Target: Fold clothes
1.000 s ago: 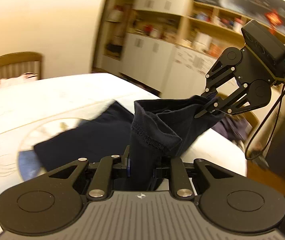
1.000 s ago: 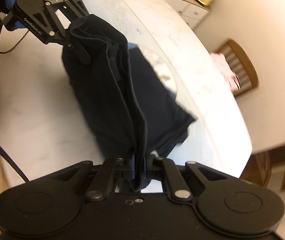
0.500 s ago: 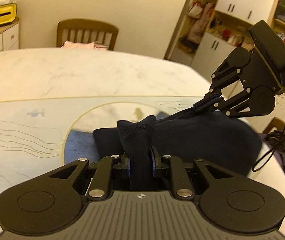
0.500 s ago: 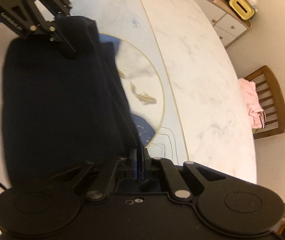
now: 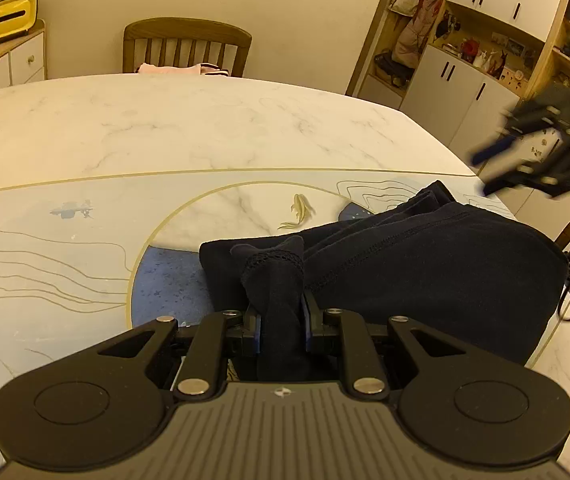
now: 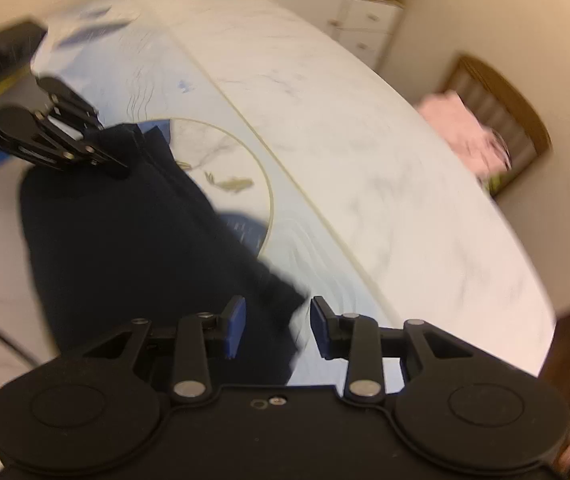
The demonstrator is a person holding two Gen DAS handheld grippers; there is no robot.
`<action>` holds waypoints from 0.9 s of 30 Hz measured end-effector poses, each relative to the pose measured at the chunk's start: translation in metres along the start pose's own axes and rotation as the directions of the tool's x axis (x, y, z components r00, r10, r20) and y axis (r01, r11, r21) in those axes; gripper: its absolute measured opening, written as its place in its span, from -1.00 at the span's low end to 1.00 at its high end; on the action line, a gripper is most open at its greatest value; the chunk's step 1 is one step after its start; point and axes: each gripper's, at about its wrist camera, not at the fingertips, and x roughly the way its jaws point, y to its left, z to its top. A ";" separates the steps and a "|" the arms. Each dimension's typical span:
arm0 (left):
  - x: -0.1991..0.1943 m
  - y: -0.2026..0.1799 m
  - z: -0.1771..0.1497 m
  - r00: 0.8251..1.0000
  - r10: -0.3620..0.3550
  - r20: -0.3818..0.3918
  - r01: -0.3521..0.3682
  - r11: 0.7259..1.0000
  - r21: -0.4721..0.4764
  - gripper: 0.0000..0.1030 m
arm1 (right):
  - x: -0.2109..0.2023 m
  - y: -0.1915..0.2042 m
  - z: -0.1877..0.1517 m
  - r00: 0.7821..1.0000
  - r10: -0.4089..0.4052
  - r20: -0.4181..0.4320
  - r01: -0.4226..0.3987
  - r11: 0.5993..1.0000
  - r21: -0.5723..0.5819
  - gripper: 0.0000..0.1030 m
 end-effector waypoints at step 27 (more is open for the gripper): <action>-0.005 0.000 0.026 0.997 0.009 0.083 -0.013 0.999 0.047 -0.71 | 0.014 -0.013 -0.048 0.975 -0.039 0.217 -0.109 0.771 0.628 1.00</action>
